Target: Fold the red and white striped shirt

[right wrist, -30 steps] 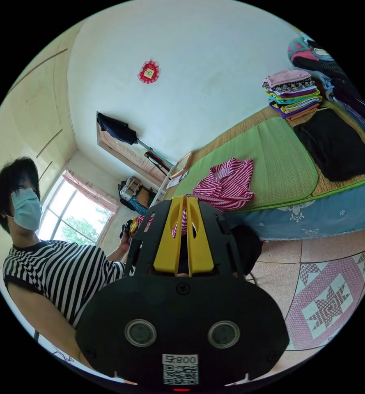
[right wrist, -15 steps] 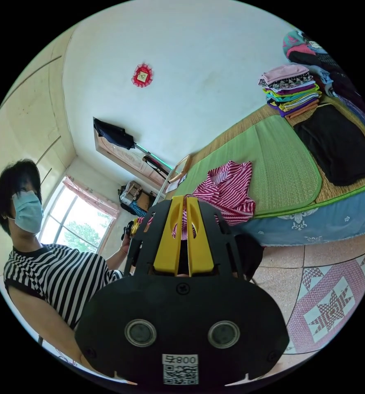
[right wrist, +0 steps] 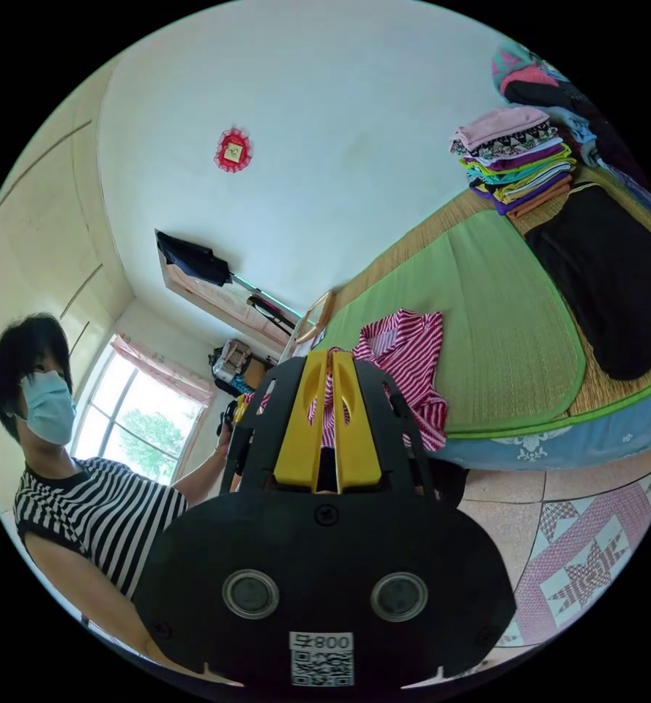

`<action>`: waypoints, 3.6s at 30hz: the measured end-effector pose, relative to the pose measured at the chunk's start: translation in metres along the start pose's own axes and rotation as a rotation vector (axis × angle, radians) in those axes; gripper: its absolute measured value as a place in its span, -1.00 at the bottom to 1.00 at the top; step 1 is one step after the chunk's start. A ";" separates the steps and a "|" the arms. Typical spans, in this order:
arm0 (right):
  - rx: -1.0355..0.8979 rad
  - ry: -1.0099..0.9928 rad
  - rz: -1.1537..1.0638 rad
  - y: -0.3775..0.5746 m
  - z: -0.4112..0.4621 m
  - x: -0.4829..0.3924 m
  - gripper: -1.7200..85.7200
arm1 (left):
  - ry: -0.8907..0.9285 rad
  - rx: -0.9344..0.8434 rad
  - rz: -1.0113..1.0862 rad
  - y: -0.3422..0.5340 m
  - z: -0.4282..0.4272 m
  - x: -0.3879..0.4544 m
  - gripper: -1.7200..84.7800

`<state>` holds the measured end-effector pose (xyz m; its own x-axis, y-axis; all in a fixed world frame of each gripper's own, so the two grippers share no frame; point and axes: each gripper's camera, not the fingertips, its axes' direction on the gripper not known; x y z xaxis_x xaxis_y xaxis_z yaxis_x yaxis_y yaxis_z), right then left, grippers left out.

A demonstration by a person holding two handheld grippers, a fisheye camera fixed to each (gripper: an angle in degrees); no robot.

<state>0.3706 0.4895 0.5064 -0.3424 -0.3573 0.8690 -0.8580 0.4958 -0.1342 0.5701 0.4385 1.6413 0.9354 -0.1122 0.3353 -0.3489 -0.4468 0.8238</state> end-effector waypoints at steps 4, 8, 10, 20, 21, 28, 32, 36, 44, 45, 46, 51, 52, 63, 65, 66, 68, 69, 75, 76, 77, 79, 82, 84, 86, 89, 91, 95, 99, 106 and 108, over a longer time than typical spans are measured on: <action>-0.013 0.016 0.002 -0.016 0.023 0.025 -0.94 | -0.012 0.001 -0.007 -0.050 0.021 -0.016 -0.93; -0.037 0.025 0.018 -0.033 0.056 0.061 -0.94 | -0.026 0.003 -0.031 -0.098 0.042 -0.037 -0.93; -0.044 0.030 0.029 -0.040 0.071 0.078 -0.94 | -0.036 0.003 -0.046 -0.119 0.052 -0.048 -0.93; -0.127 0.061 0.099 -0.077 0.165 0.181 -0.94 | -0.120 -0.009 -0.130 -0.225 0.100 -0.116 -0.93; -0.137 0.067 0.110 -0.079 0.176 0.194 -0.94 | -0.126 -0.012 -0.134 -0.231 0.103 -0.120 -0.93; -0.181 0.082 0.174 -0.084 0.234 0.262 -0.94 | -0.183 -0.022 -0.193 -0.293 0.131 -0.174 -0.93; -0.183 0.075 0.194 -0.083 0.259 0.292 -0.94 | -0.168 -0.015 -0.198 -0.327 0.147 -0.197 -0.93; -0.169 0.056 0.176 -0.084 0.274 0.309 -0.95 | -0.154 -0.035 -0.171 -0.356 0.162 -0.209 -0.93; -0.144 0.039 0.199 -0.070 0.300 0.344 -0.94 | -0.128 0.015 -0.195 -0.405 0.190 -0.247 -0.93; -0.157 0.046 0.196 -0.067 0.305 0.347 -0.94 | -0.138 0.009 -0.193 -0.407 0.192 -0.249 -0.93; -0.163 0.049 0.196 -0.066 0.308 0.349 -0.94 | -0.155 -0.007 -0.190 -0.413 0.197 -0.253 -0.93; -0.173 0.051 0.214 -0.058 0.332 0.369 -0.94 | -0.174 -0.022 -0.205 -0.432 0.215 -0.273 -0.93; -0.175 0.053 0.217 -0.057 0.335 0.371 -0.94 | -0.182 -0.022 -0.205 -0.436 0.220 -0.277 -0.92; -0.182 0.094 0.351 -0.033 0.374 0.428 -0.93 | -0.278 0.033 -0.307 -0.447 0.250 -0.335 -0.88; -0.168 0.104 0.368 -0.026 0.374 0.432 -0.92 | -0.263 0.060 -0.325 -0.443 0.255 -0.345 -0.87; -0.156 0.109 0.378 -0.020 0.373 0.434 -0.92 | -0.268 0.068 -0.324 -0.442 0.256 -0.347 -0.87; -0.138 0.122 0.379 -0.014 0.374 0.433 -0.91 | -0.255 0.097 -0.316 -0.438 0.263 -0.350 -0.86; -0.133 0.117 0.373 -0.010 0.376 0.428 -0.91 | -0.240 0.101 -0.308 -0.437 0.266 -0.350 -0.86; -0.324 0.177 0.124 0.003 0.460 0.343 -0.89 | -0.242 -0.279 -0.076 -0.430 0.378 -0.320 -0.84; -0.349 0.177 0.101 0.005 0.472 0.334 -0.88 | -0.265 -0.363 -0.019 -0.427 0.406 -0.315 -0.82; -0.387 0.179 0.061 0.009 0.497 0.317 -0.88 | -0.298 -0.446 0.047 -0.423 0.435 -0.311 -0.81; -0.439 0.173 -0.006 0.016 0.532 0.293 -0.88 | -0.345 -0.538 0.125 -0.417 0.474 -0.307 -0.81; -0.553 0.226 -0.086 0.028 0.592 0.264 -0.89 | -0.400 -0.689 0.233 -0.402 0.532 -0.303 -0.82; -0.614 0.235 -0.115 0.038 0.633 0.250 -0.90 | -0.434 -0.757 0.285 -0.392 0.560 -0.304 -0.85; -0.644 0.250 -0.129 0.045 0.659 0.242 -0.92 | -0.487 -0.827 0.317 -0.380 0.591 -0.309 -0.88; -0.671 0.306 -0.146 0.053 0.692 0.231 -0.94 | -0.557 -0.847 0.363 -0.369 0.619 -0.313 -0.91; -0.657 0.339 -0.152 0.052 0.703 0.223 -0.95 | -0.575 -0.829 0.385 -0.366 0.630 -0.313 -0.93; -0.606 0.407 -0.199 0.039 0.716 0.202 -0.95 | -0.646 -0.773 0.432 -0.369 0.653 -0.315 -0.95; -0.573 0.451 -0.220 0.022 0.727 0.191 -0.96 | -0.684 -0.745 0.448 -0.372 0.670 -0.320 -0.95; -0.560 0.485 -0.229 0.012 0.738 0.179 -0.96 | -0.643 -0.689 0.439 -0.357 0.677 -0.326 -0.95; -0.564 0.482 -0.225 0.010 0.741 0.176 -0.96 | -0.588 -0.710 0.443 -0.344 0.680 -0.327 -0.96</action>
<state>0.0176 -0.1549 0.3053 0.1321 -0.1774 0.9752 -0.5185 0.8261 0.2206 0.4234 0.0252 0.9369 0.5270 -0.6429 0.5558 -0.4447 0.3487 0.8250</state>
